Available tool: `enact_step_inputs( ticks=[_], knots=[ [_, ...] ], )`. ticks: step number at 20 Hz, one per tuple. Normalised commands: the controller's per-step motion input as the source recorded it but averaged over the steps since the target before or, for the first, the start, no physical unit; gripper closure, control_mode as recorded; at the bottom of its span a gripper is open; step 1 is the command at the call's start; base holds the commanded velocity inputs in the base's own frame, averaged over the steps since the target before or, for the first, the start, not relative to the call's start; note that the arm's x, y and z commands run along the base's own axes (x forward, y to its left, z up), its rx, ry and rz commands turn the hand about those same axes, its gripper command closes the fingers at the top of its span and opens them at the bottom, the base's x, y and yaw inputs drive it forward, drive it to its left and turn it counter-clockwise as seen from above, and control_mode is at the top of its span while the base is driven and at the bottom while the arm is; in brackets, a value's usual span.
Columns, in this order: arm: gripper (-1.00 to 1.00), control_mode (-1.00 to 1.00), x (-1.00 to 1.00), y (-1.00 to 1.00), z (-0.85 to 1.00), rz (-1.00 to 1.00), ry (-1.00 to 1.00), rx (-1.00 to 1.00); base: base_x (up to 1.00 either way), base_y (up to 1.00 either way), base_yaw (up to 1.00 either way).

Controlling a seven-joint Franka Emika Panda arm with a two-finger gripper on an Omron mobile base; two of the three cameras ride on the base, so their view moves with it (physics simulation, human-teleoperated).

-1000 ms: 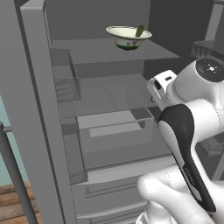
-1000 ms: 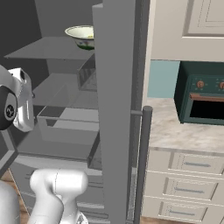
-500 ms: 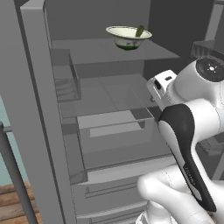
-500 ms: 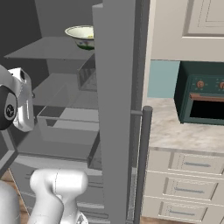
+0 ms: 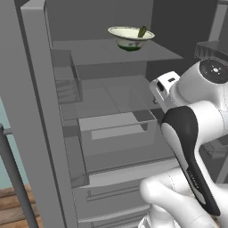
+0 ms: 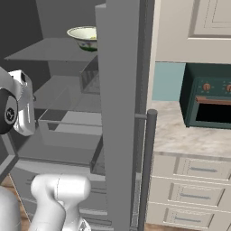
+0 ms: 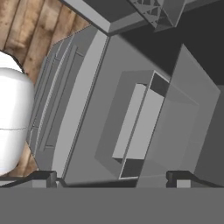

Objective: Place the bowl with the squash and lemon on the top shelf of the fridge. Place the bowl with the steak and chicken drumstick on the second highest shelf of the fridge.

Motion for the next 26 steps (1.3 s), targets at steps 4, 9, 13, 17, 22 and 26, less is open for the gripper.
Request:
enact_step_inputs(
  ticks=[4,9,13,17,22,26],
  knots=[
    [-1.00,1.00,0.00,0.00,0.00,0.00,0.00,0.00,-0.04,0.06,0.00],
    [-1.00,1.00,0.00,0.00,0.00,0.00,0.00,0.00,-0.88,0.03,-0.21],
    [-1.00,1.00,0.00,0.00,0.00,0.00,0.00,0.00,-0.84,0.05,-0.47],
    [-1.00,1.00,0.00,0.00,0.00,0.00,0.00,0.00,-0.61,0.18,-0.65],
    [-1.00,1.00,0.00,0.00,0.00,0.00,0.00,0.00,-0.35,0.09,-0.77],
    [-1.00,1.00,0.00,0.00,0.00,0.00,0.00,0.00,-0.24,0.46,-0.84]
  ],
)
